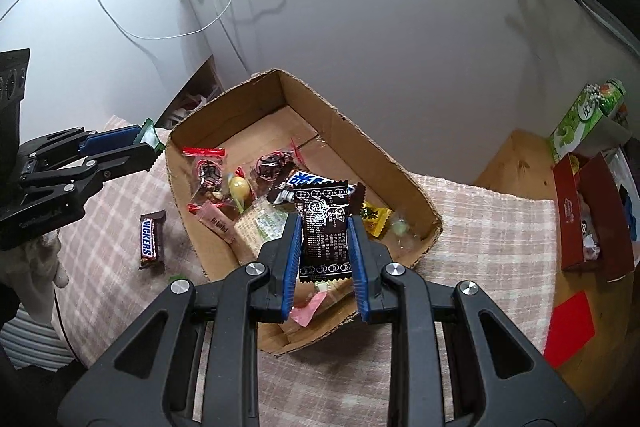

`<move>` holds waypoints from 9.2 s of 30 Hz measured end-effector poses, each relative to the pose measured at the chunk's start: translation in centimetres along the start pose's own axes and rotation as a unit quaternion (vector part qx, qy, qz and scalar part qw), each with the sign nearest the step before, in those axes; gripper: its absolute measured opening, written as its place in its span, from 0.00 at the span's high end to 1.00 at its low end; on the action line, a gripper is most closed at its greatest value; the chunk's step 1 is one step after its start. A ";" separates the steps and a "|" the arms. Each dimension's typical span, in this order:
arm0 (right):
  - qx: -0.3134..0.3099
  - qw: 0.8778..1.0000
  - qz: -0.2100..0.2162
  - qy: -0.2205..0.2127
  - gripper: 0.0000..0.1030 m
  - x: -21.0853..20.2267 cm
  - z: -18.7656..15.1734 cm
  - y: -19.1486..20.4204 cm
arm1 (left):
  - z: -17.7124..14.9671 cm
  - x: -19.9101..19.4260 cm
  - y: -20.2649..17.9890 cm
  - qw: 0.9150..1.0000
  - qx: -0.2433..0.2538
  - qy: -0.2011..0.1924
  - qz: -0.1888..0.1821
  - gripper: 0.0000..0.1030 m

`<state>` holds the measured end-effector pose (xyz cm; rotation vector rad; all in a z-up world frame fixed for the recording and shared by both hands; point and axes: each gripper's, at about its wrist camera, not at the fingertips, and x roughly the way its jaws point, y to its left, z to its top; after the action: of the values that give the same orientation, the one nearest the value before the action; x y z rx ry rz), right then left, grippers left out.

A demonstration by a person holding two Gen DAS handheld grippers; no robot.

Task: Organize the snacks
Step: 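Carry the mint pack and dark candy with both grippers into the box, then open both grippers to drop the mint pack and dark candy into the box, then move the left gripper to the Snickers bar while the right gripper approaches the green candy, then grasp the Snickers bar with the left gripper while the right gripper grasps the green candy, then carry the Snickers bar and green candy with both grippers over the box, then open both grippers to drop the Snickers bar and green candy into the box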

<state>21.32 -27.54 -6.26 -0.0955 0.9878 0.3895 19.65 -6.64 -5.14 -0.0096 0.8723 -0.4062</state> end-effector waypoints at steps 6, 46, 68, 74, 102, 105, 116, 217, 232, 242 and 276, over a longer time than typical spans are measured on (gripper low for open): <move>0.014 1.000 -0.002 0.004 0.76 0.5 -0.1 -0.6 | 0.4 0.8 -0.6 1.000 0.008 0.003 -0.005 0.68; 0.061 0.998 -0.019 0.018 0.43 1.9 -1.0 -2.5 | 0.7 5.3 -0.7 0.997 -0.022 0.072 -0.031 0.58; 0.075 0.997 -0.009 -0.032 0.42 -2.2 -3.9 0.3 | -1.4 -1.1 5.6 0.995 -0.093 0.039 0.018 0.58; 0.087 0.995 0.009 -0.042 0.42 -2.8 -4.5 1.2 | -3.5 -2.1 6.5 0.992 -0.112 0.048 0.029 0.58; 0.003 0.998 0.044 0.050 0.28 3.0 -9.4 12.2 | -10.8 -1.3 7.9 0.966 -0.235 0.104 0.008 0.58; -0.013 0.997 0.045 0.066 0.40 4.3 -9.5 13.2 | -10.9 -0.6 7.9 0.963 -0.246 0.111 -0.002 0.58; -0.019 0.995 0.046 0.090 0.55 7.4 -9.4 14.6 | -9.9 2.0 7.1 0.960 -0.248 0.132 0.002 0.58; 0.011 1.000 -0.004 -0.020 0.79 1.1 3.8 5.8 | 0.2 -0.6 3.3 0.994 -0.099 0.044 0.018 0.73; 0.033 0.999 0.005 0.008 0.79 6.3 7.1 3.7 | 2.8 4.6 3.5 0.992 -0.100 0.077 0.014 0.73; 0.040 0.999 0.002 0.028 0.79 7.8 6.9 2.9 | 2.9 6.1 3.0 0.991 -0.091 0.094 0.019 0.73; 0.059 0.997 -0.047 0.024 0.20 7.3 5.7 1.4 | 2.4 6.5 2.2 0.992 -0.064 0.097 0.039 0.43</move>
<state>28.89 -22.81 -9.05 -0.0452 1.0482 0.2423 25.95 -7.23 -8.76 -0.0554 1.0871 -0.2796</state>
